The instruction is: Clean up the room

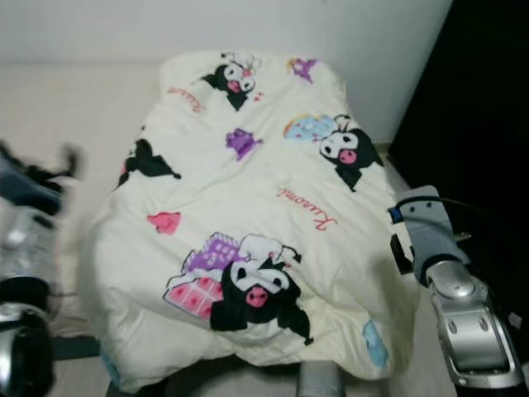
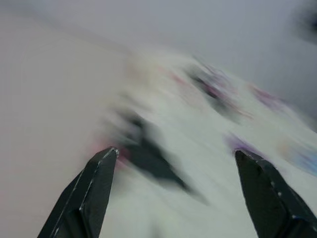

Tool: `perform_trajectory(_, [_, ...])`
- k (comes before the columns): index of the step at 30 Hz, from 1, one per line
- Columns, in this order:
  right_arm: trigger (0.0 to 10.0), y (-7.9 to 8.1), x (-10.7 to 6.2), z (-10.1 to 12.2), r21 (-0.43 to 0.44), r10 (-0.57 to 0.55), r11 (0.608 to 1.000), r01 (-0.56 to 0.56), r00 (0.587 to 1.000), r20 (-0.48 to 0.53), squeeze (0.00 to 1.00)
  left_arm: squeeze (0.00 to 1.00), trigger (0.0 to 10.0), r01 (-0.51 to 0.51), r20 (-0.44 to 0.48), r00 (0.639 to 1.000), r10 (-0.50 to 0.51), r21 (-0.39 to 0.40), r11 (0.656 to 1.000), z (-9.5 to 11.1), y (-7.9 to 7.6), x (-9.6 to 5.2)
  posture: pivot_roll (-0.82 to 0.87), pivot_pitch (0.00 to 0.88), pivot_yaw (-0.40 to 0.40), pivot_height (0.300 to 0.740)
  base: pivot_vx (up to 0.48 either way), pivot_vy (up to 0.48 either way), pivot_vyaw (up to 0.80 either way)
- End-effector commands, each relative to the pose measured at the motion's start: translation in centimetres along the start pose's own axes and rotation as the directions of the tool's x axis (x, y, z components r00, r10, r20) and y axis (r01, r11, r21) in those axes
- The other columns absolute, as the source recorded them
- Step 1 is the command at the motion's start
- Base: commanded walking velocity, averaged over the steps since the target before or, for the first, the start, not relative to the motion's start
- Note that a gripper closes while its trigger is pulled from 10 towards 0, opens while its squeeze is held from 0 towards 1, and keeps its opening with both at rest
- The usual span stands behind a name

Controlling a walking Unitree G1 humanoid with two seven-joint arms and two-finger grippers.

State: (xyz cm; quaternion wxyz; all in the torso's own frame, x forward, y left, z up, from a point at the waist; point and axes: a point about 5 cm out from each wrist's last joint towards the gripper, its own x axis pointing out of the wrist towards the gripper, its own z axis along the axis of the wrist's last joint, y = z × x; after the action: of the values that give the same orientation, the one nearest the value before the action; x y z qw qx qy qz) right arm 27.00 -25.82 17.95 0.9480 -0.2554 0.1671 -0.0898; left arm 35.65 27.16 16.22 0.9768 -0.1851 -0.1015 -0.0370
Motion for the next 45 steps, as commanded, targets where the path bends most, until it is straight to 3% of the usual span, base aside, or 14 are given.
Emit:
perform_trajectory(1, [10.0, 0.6, 0.2, -0.6, -0.006, 0.01, 1.0, -0.01, 1.0, -0.017, 0.61, 0.0, 10.0, 0.122, -0.066, 0.99, -0.124, -0.033, 0.992, -1.0, -0.6, -0.5, -0.2, 0.151, -0.02, 0.485, 0.0, 0.0, 0.0])
perform_trajectory(4, [10.0, 1.0, 0.3, -0.7, -0.005, 0.019, 1.0, -0.019, 1.0, -0.015, 0.61, 0.0, 10.0, 0.029, -0.274, 0.961, 0.04, 0.242, 0.97, -4.3, 0.7, -1.9, -0.2, 0.16, -0.013, 0.485, 0.0, 0.0, 0.0])
perform_trajectory(5, [10.0, 1.0, 0.3, -0.7, -0.005, 0.019, 1.0, -0.019, 1.0, -0.015, 0.61, 0.0, 10.0, 0.029, -0.274, 0.961, 0.04, 0.242, 0.97, -4.3, 0.7, -1.9, -0.2, 0.16, -0.013, 0.485, 0.0, 0.0, 0.0])
perform_trajectory(7, [10.0, 1.3, 0.3, -0.8, -0.003, 0.03, 1.0, -0.03, 0.999, -0.017, 0.61, 0.0, 10.0, -0.181, -0.252, 0.926, 0.281, 0.358, 0.916, -4.2, 3.4, -2.9, -0.2, 0.164, -0.012, 0.485, 0.0, 0.0, 0.0])
perform_trajectory(15, [10.0, 2.2, 0.3, -1.3, -0.011, 0.061, 0.998, -0.061, 0.998, -0.023, 0.61, 0.0, 10.0, -0.431, -0.139, 0.848, 0.511, 0.38, 0.818, -1.7, 7.4, -5.2, -0.2, 0.173, -0.009, 0.485, 0.0, 0.0, 0.0])
perform_trajectory(22, [10.0, 2.5, 0.5, -1.6, -0.019, 0.07, 0.997, -0.07, 0.997, -0.035, 0.61, 0.0, 10.0, -0.345, -0.233, 0.888, 0.397, 0.234, 0.909, -3.1, 6.6, -5.4, -0.19, 0.181, -0.01, 0.485, 0.0, 0.0, 0.0])
perform_trajectory(24, [10.0, 2.6, 0.5, -1.7, -0.022, 0.072, 0.997, -0.073, 0.996, -0.043, 0.61, 0.0, 10.0, -0.205, -0.335, 0.922, 0.195, 0.006, 0.979, -5.3, 4.8, -6.0, -0.19, 0.184, -0.01, 0.485, 0.0, 0.0, 0.0])
perform_trajectory(26, [10.0, 2.6, 0.5, -1.7, -0.022, 0.072, 0.997, -0.073, 0.996, -0.043, 0.61, 0.0, 10.0, -0.205, -0.335, 0.922, 0.195, 0.006, 0.979, -5.3, 4.8, -6.0, -0.19, 0.184, -0.01, 0.485, 0.0, 0.0, 0.0])
perform_trajectory(30, [10.0, 2.4, 0.5, -1.9, -0.025, 0.071, 0.997, -0.072, 0.996, -0.052, 0.61, 0.0, 10.0, -0.076, -0.361, 0.933, -0.005, -0.21, 0.975, -6.3, 3.3, -7.6, -0.18, 0.187, -0.008, 0.485, 0.0, 0.0, 0.0])
perform_trajectory(36, [10.0, 2.3, 0.5, -2.1, -0.027, 0.069, 0.997, -0.071, 0.996, -0.058, 0.61, 0.0, 10.0, -0.05, -0.421, 0.906, -0.035, -0.188, 0.981, -6.8, 3.8, -9.5, -0.18, 0.188, -0.007, 0.485, 0.0, 0.0, 0.0])
perform_trajectory(40, [10.0, 2.4, 0.5, -2.1, -0.027, 0.072, 0.997, -0.074, 0.996, -0.057, 0.61, 0.0, 10.0, -0.142, -0.468, 0.877, 0.11, -0.032, 0.989, -6.8, 5.8, -10.4, -0.17, 0.186, -0.008, 0.485, 0.0, 0.0, 0.0])
perform_trajectory(42, [10.0, 2.5, 0.5, -2.0, -0.027, 0.073, 0.997, -0.075, 0.996, -0.055, 0.61, 0.0, 9.5, -0.192, -0.468, 0.863, 0.19, 0.046, 0.98, -6.3, 6.8, -10.7, -0.18, 0.185, -0.009, 0.485, 0.0, 0.0, 0.0])
perform_trajectory(43, [10.0, 2.5, 0.5, -2.0, -0.027, 0.074, 0.997, -0.075, 0.996, -0.053, 0.61, 0.0, 0.0, -0.23, -0.452, 0.858, 0.245, 0.089, 0.969, -5.7, 7.5, -10.7, -0.17, 0.184, -0.01, 0.485, 0.0, 0.0, 0.0])
perform_trajectory(45, [10.0, 2.5, 0.6, -1.9, -0.027, 0.073, 0.997, -0.075, 0.996, -0.051, 0.61, 0.0, 0.0, -0.254, -0.44, 0.854, 0.277, 0.113, 0.961, -5.2, 7.9, -10.6, -0.17, 0.182, -0.012, 0.485, 0.0, 0.0, 0.0])
